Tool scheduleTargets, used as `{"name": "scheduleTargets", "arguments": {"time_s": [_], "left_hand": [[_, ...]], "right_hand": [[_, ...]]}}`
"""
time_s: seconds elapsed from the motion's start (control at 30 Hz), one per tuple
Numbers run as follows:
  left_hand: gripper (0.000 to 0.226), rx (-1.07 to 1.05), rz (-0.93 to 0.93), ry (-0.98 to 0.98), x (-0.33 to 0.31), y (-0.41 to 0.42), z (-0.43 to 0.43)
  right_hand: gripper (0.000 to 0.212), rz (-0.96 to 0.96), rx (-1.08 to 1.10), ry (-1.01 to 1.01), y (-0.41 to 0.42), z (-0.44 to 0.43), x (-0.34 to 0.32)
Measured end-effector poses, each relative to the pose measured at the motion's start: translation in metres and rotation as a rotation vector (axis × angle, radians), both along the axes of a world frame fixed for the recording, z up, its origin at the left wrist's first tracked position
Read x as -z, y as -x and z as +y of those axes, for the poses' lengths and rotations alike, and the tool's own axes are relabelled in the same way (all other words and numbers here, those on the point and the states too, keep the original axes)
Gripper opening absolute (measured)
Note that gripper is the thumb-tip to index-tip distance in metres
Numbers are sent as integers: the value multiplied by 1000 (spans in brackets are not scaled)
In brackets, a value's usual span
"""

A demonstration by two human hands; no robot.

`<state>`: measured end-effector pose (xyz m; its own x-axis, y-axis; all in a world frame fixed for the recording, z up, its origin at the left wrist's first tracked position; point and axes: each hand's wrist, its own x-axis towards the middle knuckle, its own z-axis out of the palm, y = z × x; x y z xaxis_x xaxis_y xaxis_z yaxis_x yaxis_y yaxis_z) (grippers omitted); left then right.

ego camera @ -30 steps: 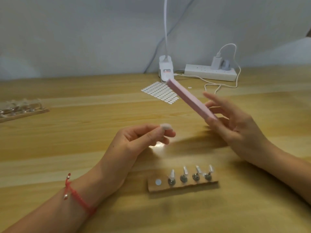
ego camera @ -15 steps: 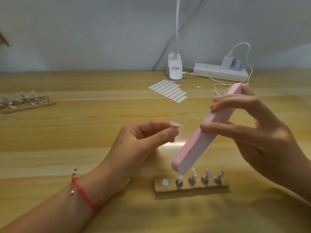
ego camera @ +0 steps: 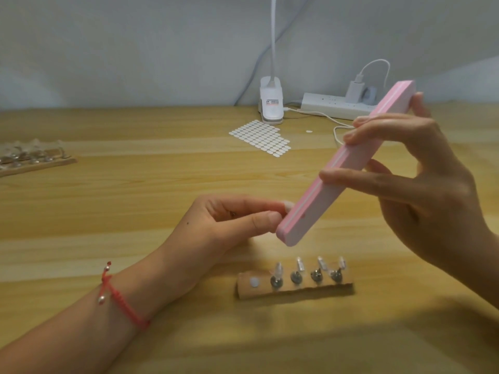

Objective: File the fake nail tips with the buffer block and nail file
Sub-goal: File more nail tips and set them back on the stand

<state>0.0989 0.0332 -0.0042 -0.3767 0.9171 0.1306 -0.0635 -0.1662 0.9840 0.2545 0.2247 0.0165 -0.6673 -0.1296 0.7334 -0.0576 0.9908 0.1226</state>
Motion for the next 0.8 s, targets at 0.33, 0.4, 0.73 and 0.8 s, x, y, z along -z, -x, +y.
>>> {"name": "scheduleTargets", "arguments": {"time_s": [0.33,0.4,0.73,0.8], "left_hand": [[19,-4,8,36,-1,-1,2],[16,-2,11,34,-1,-1,2],[23,-3,15,40,0,1,2],[23,-14,3,45,0,1,2]], "right_hand": [[39,-38,-100,-11,7,-12,4],[46,3,-47,42,6,-7,1],[36,-19,-96,65,10,-16,8],[39,-51,-133,46,12,-24,12]]}}
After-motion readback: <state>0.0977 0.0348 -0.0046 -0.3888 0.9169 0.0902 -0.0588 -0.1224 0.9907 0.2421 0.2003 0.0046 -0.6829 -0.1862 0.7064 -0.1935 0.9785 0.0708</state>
